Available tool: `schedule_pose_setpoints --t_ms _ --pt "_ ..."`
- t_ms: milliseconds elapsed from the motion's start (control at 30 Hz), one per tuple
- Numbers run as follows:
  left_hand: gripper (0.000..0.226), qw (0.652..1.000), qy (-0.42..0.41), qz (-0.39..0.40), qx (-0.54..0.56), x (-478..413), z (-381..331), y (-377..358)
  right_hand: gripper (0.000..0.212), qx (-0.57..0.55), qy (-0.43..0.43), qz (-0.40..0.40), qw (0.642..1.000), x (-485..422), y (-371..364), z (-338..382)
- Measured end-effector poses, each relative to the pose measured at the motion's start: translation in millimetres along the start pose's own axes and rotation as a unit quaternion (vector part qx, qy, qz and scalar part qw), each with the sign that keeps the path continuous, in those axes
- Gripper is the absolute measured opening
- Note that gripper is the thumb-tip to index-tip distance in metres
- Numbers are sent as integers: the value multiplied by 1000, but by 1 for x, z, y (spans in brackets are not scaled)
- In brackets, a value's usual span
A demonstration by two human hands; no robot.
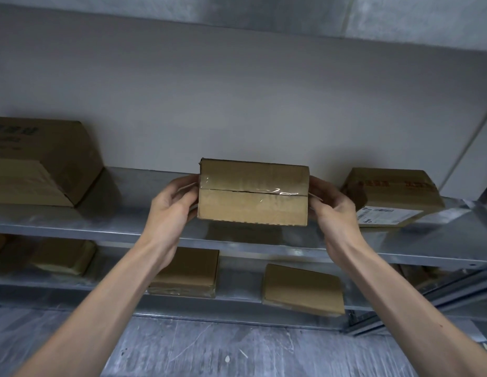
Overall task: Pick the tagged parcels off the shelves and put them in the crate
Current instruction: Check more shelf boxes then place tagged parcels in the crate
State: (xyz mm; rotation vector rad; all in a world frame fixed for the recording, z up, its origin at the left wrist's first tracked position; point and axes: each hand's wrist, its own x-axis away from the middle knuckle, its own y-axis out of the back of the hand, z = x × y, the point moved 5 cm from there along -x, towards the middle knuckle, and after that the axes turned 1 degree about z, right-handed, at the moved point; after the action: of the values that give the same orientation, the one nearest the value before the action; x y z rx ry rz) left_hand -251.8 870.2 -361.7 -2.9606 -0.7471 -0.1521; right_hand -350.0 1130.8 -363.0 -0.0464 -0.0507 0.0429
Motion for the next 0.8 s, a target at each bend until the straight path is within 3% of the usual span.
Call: schedule_pose_setpoints --t_ms 267,667,800 --pt "31 1000 -1 7 -9 0 2 -1 48 33 -7 13 999 -3 -2 8" --pt "15 999 3 -1 44 -1 -5 2 25 -14 -11 14 1000 0 -4 15" --pt "16 999 -2 -1 42 -2 -6 2 35 -19 3 19 1000 -2 -4 15"
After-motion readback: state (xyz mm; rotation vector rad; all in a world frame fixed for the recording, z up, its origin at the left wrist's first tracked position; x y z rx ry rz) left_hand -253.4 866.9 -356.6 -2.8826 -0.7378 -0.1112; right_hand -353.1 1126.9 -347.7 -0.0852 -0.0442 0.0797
